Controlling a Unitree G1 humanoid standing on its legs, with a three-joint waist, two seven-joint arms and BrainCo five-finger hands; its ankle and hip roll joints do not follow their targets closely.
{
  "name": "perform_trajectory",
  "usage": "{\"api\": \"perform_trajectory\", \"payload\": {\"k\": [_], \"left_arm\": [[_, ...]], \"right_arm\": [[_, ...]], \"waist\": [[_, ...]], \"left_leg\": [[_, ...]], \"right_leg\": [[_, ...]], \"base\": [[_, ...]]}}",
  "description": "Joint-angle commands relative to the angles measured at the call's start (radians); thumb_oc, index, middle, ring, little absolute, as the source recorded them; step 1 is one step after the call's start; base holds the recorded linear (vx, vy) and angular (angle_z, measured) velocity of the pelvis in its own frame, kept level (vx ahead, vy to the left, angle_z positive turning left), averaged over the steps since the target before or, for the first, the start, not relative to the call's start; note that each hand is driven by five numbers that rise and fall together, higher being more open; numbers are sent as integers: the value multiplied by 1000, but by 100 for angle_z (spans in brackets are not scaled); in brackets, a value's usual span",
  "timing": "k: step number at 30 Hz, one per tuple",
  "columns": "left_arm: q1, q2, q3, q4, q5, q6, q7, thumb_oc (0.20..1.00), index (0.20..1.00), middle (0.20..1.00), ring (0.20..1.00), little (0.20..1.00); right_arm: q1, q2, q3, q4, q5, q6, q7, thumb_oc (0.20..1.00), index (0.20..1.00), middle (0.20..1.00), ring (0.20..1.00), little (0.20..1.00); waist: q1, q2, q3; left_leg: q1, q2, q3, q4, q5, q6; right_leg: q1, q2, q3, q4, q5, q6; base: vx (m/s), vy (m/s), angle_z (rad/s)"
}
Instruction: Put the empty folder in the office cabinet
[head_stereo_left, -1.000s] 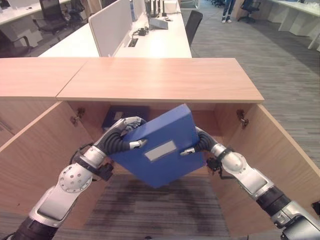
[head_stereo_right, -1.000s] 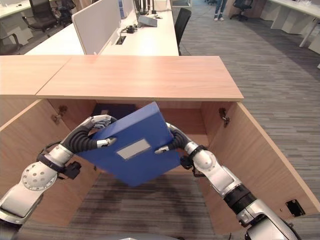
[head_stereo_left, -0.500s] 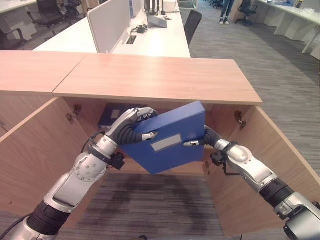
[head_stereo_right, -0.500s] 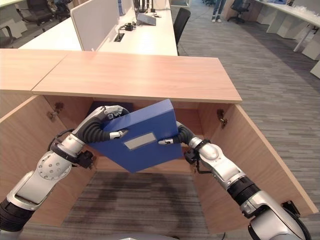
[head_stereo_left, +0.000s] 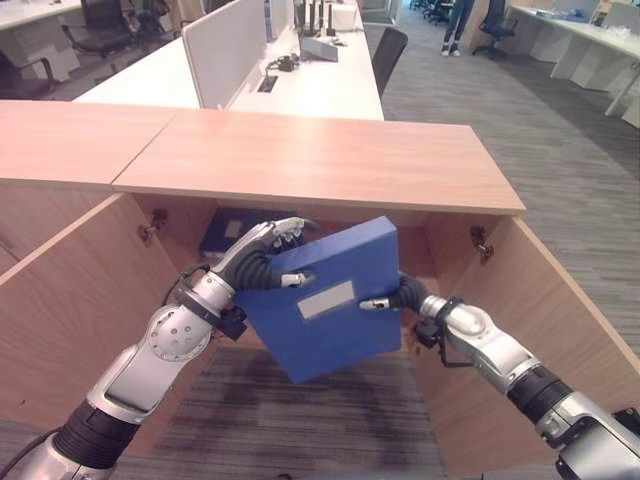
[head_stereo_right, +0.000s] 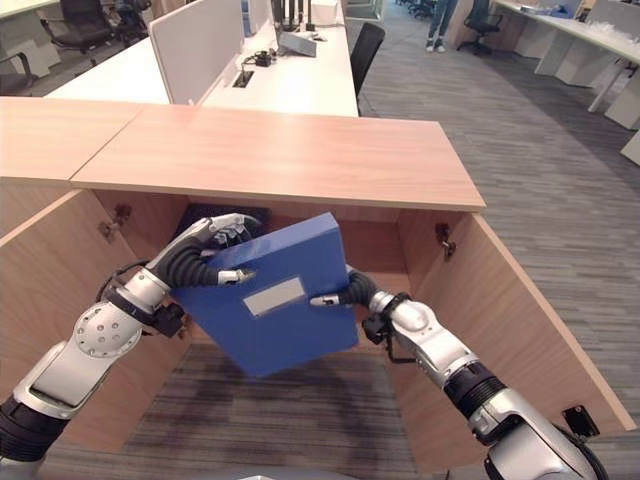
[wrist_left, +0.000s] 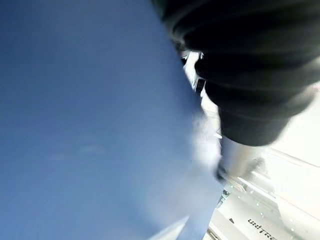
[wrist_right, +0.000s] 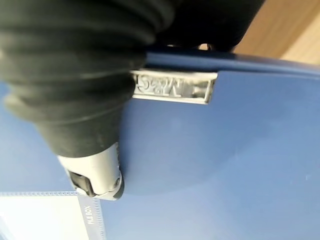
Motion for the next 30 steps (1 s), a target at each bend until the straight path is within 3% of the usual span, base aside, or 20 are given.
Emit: {"api": "perform_trajectory", "payload": {"k": [1,7,11,16,21,22,23,24,25,26,28,30], "left_arm": [[-58,-119,-42,-58,-103,-102,-16,1000,1000,1000,1000,1000],[175,-161,24,101,-218,-11,-116,1000,1000,1000,1000,1000],[281,-178,87,167,-247,15,-139,1000,1000,1000,1000,1000],[386,-284,171,359,-235,59,-80,1000,1000,1000,1000,1000],[379,-329,171,555,-196,92,-33,1000,1000,1000,1000,1000],[364,-360,166,651,-295,122,-16,1000,1000,1000,1000,1000],[361,-360,165,653,-296,121,-16,1000,1000,1000,1000,1000],[356,-373,172,690,-323,130,2,1000,1000,1000,1000,1000],[364,-379,182,697,-318,134,24,1000,1000,1000,1000,1000],[364,-379,182,698,-318,134,24,1000,1000,1000,1000,1000],[363,-393,189,719,-349,132,41,1000,1000,1000,1000,1000],[373,-398,198,727,-366,137,50,1000,1000,1000,1000,1000]], "right_arm": [[13,126,130,-4,-22,6,92,200,200,200,200,200],[160,111,25,67,-56,25,94,200,200,200,200,200],[236,94,-43,59,-77,37,102,200,200,200,200,200],[323,129,-148,99,-79,47,67,200,200,200,200,200],[327,169,-193,142,-68,57,16,200,200,200,200,200],[309,185,-204,163,-46,57,-13,200,200,200,200,200],[308,185,-204,163,-46,57,-13,200,200,200,200,200],[306,191,-206,164,-46,59,-24,200,200,200,200,200],[303,194,-204,161,-40,72,-32,200,200,200,200,200],[303,193,-204,161,-40,72,-32,200,200,200,200,200],[301,194,-208,148,-17,74,-45,200,200,200,200,200],[304,194,-206,137,-13,77,-51,200,200,200,200,200]], "waist": [[11,-5,-6],[8,-3,6],[5,-1,9],[10,-1,21],[13,1,34],[16,-7,71],[14,-7,68],[17,-5,86],[32,-3,116],[31,-1,113],[42,-4,121],[53,-3,124]], "left_leg": [[16,-21,-41,2,-104,-2],[7,-18,-46,2,-97,-3],[1,-16,-55,2,-93,-5],[-16,-7,-81,2,-81,-9],[-20,20,-86,10,-60,-16],[-97,28,-65,173,-82,-19],[-112,29,-67,191,-90,-19],[-166,39,-61,290,-72,-20],[-283,61,-65,498,16,1],[-290,62,-67,505,13,0],[-389,64,-55,640,65,24],[-449,67,-46,617,66,26]], "right_leg": [[5,55,-37,7,-53,-7],[2,57,-48,7,-55,-10],[-2,58,-56,7,-57,-11],[-7,67,-74,7,-64,-21],[-7,83,-64,7,-76,-39],[-6,78,-49,21,-82,-58],[-12,79,-50,23,-83,-58],[-15,80,-44,38,-92,-71],[-12,92,-36,56,-108,-100],[-16,94,-38,57,-108,-100],[-12,105,-35,56,-118,-117],[2,107,-25,48,-128,-115]], "base": [[0,0,0],[-5,-18,3],[3,-42,5],[-1,-74,13],[-17,-109,15],[-103,-81,4],[-138,-130,0],[-73,-150,-1],[-69,-151,-4],[-26,-156,-15],[37,-105,-24],[91,-25,-16]]}}
